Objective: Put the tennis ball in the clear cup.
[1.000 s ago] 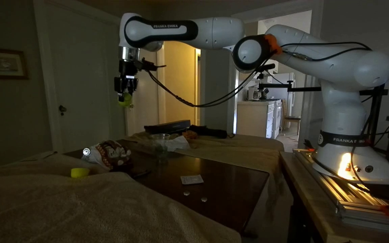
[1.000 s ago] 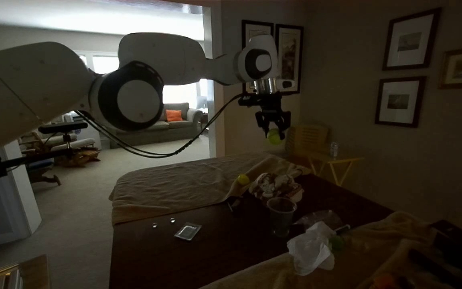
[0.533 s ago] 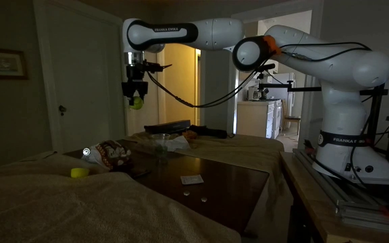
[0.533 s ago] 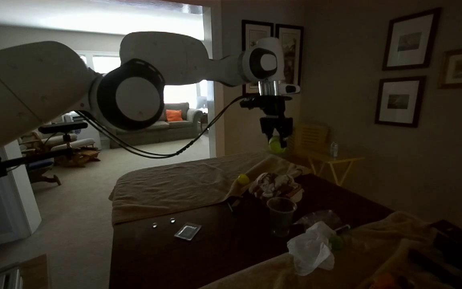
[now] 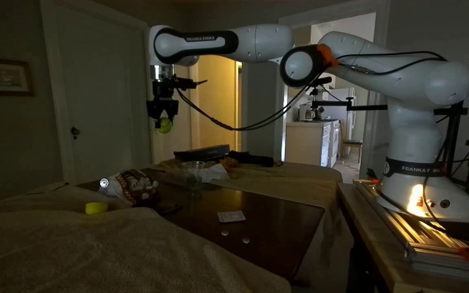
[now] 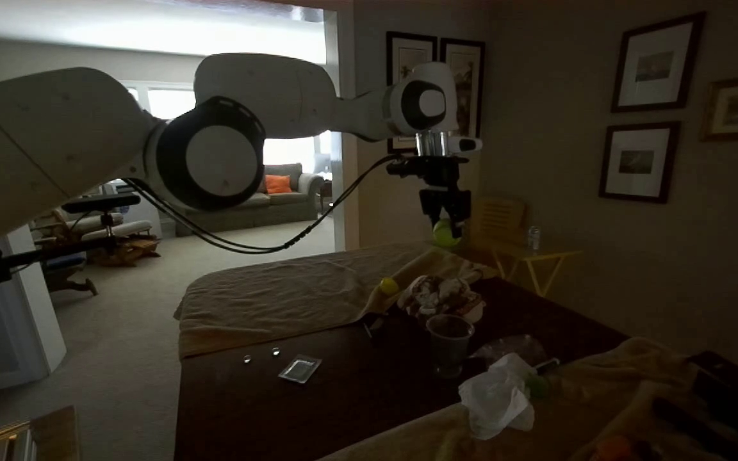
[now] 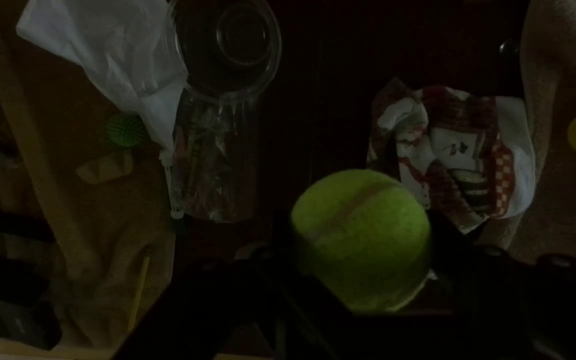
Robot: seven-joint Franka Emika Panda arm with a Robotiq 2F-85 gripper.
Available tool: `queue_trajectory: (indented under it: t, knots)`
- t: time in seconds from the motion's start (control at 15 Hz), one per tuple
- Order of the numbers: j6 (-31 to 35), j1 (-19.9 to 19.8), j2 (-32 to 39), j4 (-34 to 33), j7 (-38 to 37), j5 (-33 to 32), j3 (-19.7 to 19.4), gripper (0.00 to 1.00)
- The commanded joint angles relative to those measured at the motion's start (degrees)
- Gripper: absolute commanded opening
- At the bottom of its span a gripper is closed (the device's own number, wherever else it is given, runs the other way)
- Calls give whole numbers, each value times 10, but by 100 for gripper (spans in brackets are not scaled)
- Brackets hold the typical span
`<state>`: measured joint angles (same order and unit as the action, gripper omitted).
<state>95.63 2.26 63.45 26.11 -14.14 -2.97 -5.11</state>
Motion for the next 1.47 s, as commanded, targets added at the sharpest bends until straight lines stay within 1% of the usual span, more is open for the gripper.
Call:
queue_trajectory:
  t: [0.0,0.07,0.2,0.4,0.67,0.93,1.07,1.4]
  knots:
    - [-7,-2,8,-14,1,-3,3,67]
    - [-7,-2,8,-14,1,-3,3,42]
    - [-4,-1,8,-15,0,12,18,42]
    - [-4,9,3,-14,-5,13,26,42]
    - [-21,32,-21,0,-24,2,20,42]
    - [-16,53,-36,1,-52,-1,18,42]
    - [-13,61,-43,1,-80,2,17,42]
    - [-38,76,-53,7,-210,1,4,42]
